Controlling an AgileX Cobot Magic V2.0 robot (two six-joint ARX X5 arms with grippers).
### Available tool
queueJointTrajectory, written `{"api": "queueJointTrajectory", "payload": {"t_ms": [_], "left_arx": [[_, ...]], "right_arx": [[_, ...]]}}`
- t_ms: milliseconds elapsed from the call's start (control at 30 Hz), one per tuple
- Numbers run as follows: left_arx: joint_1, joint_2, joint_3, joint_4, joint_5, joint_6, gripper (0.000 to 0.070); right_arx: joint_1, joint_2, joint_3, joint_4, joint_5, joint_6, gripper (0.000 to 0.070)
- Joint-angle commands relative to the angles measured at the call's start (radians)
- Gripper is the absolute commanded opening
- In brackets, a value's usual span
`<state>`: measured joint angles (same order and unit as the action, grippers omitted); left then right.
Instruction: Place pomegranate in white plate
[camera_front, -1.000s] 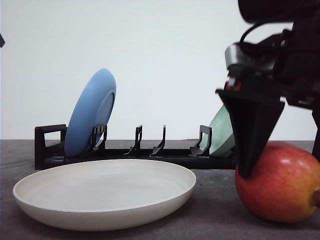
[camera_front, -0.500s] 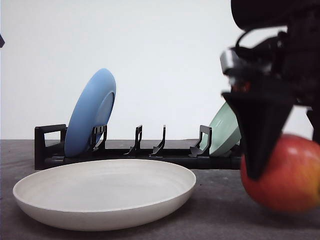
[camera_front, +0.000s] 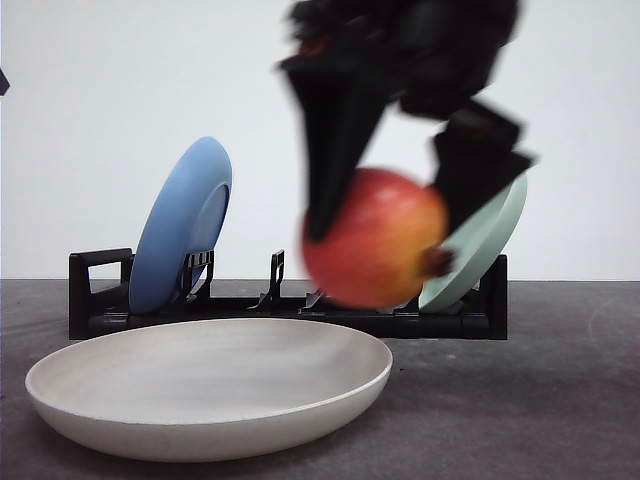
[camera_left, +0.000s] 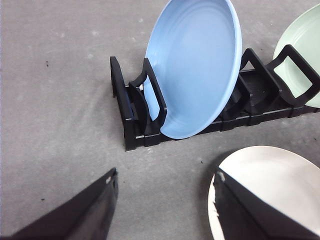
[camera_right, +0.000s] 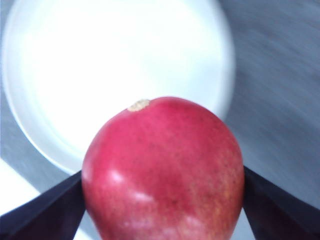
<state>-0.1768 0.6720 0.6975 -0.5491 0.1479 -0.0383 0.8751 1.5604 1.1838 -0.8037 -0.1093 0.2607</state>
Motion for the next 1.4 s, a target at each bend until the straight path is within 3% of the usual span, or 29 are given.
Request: {"api": "queueJointTrajectory", "payload": {"t_ms": [0,333,867,1233,1367], "left_arx": [[0.001,0.006,0.006,0.010,-0.004,0.011,0.0353],[0.001,0.006,0.006,0.010,-0.017,0.011,0.0353],[0.001,0.007,0.006,0.010,-0.018,0.011,0.0353],[0.001,0.007,0.006,0.010,-0.018,0.011,0.0353],[0.001,0.007,0.006,0.010,-0.018,0.011,0.0353]], "right_arx": [[0.026,0.055,0.042,0.029,-0.002,-0.032,0.0502],[0.059,0.231,0.108,0.174,0.001,-0.044,0.0503],[0.061,0.251,0.108,0.159,0.001,-0.044,0.0505],[0.067,0.251,0.108,0.165,0.004,-0.044,0.0660],[0.068,0.250,0.108,0.165,0.004,-0.061,0.0672]]}}
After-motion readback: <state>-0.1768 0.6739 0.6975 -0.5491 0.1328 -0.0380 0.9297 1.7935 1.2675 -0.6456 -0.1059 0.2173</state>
